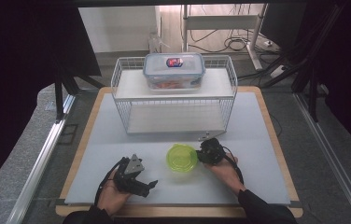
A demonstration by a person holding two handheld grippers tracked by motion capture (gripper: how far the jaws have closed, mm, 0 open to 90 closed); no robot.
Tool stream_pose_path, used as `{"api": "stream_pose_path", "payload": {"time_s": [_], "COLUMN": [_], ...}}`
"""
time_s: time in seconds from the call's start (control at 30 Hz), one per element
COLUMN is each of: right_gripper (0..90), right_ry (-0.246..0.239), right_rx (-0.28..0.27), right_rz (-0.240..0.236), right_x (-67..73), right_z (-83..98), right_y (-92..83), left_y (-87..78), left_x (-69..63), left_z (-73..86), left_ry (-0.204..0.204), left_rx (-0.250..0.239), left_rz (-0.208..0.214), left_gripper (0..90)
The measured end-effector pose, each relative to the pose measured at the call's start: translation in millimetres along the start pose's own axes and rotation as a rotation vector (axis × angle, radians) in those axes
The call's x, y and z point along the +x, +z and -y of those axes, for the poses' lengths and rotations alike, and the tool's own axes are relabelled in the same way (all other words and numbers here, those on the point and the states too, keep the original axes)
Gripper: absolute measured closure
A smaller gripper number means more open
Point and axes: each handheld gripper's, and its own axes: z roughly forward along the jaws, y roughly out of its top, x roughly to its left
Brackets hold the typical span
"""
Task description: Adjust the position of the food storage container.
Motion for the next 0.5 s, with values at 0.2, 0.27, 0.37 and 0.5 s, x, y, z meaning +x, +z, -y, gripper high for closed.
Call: {"api": "stream_pose_path", "payload": {"time_s": [0.2,0.27,0.37,0.5], "right_gripper": [84.5,82.4,76.3,64.9], "right_ry": [-0.036,-0.044,-0.056,-0.078], "right_rx": [-0.014,-0.023,-0.042,-0.048], "right_rz": [0.060,0.087,0.107,0.125], "right_x": [-2.7,-4.5,-7.0,-7.2], "right_z": [-1.8,-2.2,-2.3,-1.2], "right_y": [-6.8,-11.7,-18.8,-27.6], "left_y": [-1.0,-1.8,-2.4,-2.9], "left_x": [0.0,0.3,1.0,1.6], "left_z": [0.2,0.3,0.6,0.8], "left_ry": [-0.003,-0.002,-0.005,-0.005], "left_rx": [-0.006,-0.007,-0.009,-0.010], "left_rz": [0.002,-0.001,-0.002,-0.003], "left_gripper": [4.1,4.1,4.2,4.2]}}
